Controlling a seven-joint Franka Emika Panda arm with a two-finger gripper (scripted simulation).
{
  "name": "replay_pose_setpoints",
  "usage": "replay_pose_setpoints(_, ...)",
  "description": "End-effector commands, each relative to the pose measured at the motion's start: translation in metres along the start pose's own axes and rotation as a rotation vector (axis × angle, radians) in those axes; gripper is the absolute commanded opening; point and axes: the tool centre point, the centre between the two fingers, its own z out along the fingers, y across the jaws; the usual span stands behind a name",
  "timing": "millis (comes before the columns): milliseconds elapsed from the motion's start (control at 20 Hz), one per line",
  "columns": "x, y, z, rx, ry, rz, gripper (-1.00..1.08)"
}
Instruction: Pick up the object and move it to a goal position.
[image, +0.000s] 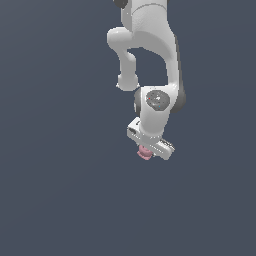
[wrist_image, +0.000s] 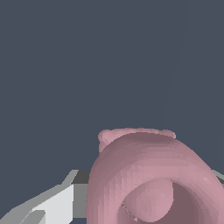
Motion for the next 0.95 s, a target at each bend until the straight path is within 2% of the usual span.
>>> replay_pose_setpoints(0,-0.026,-0.014,-0.010,0.000,0.000,0.000,-1.00)
replay_pose_setpoints(450,-0.100,-0.058,-0.039,0.000,0.001,0.000,-1.00)
replay_pose_setpoints(650,-0.117,-0.069,-0.045,0.000,0.001,0.000,-1.00)
replay_pose_setpoints(900,-0.125,-0.074,-0.049,0.000,0.001,0.000,-1.00)
